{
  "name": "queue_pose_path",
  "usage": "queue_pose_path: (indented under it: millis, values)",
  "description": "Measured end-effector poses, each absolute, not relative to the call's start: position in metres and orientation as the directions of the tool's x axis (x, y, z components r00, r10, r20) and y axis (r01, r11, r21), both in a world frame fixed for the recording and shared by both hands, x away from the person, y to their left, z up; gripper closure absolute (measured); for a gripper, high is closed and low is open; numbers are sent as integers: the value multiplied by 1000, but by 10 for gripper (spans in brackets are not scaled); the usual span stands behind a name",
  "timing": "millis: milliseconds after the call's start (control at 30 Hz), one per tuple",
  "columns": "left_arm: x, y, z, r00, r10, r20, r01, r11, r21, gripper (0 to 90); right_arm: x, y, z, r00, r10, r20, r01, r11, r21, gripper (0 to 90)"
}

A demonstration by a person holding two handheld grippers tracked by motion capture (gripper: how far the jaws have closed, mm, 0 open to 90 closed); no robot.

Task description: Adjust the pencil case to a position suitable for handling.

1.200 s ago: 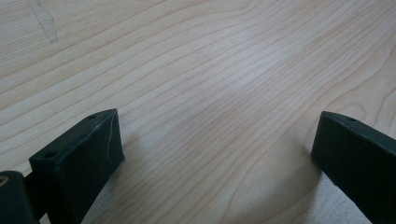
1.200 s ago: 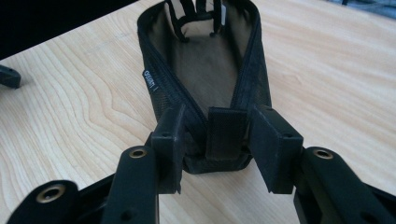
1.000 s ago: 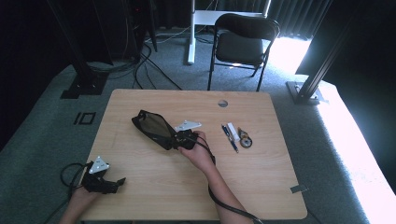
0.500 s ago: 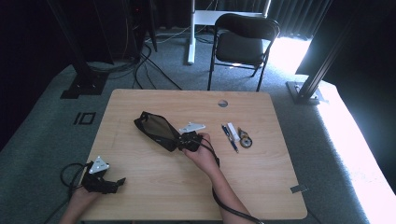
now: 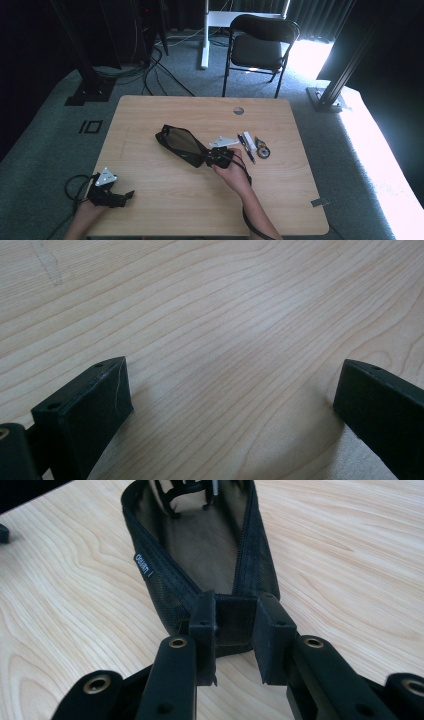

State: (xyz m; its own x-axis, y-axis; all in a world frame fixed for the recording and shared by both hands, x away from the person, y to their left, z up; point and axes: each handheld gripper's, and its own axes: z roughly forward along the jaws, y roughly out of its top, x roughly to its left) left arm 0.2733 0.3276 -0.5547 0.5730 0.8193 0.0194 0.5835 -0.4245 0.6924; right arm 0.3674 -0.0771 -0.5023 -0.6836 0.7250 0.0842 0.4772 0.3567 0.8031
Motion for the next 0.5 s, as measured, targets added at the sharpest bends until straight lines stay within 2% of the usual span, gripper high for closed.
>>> queue_pose_path:
  millis: [500]
  values:
    - [273, 328, -555, 573, 819, 19, 583, -424, 692, 22, 339, -124, -503, -654, 752, 84, 500, 347, 794, 727]
